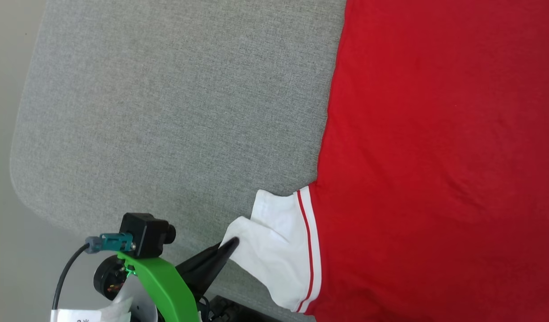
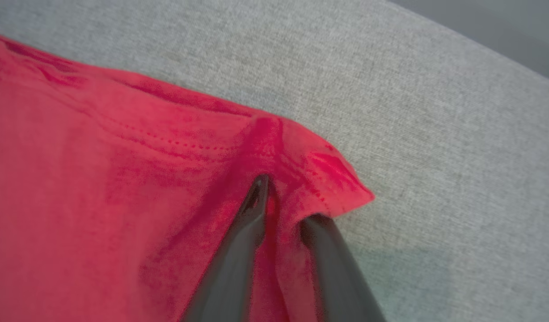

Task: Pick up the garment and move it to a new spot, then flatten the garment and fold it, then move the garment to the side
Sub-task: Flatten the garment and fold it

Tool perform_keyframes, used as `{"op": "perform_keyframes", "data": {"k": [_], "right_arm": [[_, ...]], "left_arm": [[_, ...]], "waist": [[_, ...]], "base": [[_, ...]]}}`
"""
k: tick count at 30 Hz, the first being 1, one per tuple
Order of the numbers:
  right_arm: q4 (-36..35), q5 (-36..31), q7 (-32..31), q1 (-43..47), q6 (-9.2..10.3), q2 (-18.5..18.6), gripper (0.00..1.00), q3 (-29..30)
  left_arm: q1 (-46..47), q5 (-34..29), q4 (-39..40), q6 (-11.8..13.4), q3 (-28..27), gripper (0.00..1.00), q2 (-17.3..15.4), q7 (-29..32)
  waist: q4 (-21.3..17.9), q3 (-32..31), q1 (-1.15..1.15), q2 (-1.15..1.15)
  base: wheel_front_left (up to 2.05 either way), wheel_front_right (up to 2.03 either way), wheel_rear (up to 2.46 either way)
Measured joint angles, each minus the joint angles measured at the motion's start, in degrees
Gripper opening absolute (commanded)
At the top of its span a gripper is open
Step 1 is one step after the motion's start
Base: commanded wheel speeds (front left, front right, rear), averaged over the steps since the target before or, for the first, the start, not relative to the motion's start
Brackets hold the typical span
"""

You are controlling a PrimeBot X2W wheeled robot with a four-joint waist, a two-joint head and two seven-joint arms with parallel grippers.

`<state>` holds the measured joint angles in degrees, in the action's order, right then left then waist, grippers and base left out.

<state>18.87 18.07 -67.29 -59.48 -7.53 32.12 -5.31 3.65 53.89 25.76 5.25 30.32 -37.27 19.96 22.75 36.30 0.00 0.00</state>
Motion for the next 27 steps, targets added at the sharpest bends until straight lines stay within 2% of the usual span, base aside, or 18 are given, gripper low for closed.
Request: {"op": "perform_keyframes", "data": {"k": [11,27], "right_arm": [[4.16,1.43,4.87,3.24,0.00,0.27,0.00,-1.54],[8.62,5.03,11.13,19.31,-0.01,-1.34,0.00,1.51]], "left_arm": [[0.09,1.12,-0.41,-0.12,-0.65,0.00,0.75,-0.56],[-1.73,2.15,-0.91,2.57,-1.51,0.00,-1.01,0.86]], "waist": [[-1.86,-3.63,0.00,0.00],[-9.00,-15.36,-0.01,0.01]], "base": [[0.00,0.00,0.00],[0.00,0.00,0.00]]}}
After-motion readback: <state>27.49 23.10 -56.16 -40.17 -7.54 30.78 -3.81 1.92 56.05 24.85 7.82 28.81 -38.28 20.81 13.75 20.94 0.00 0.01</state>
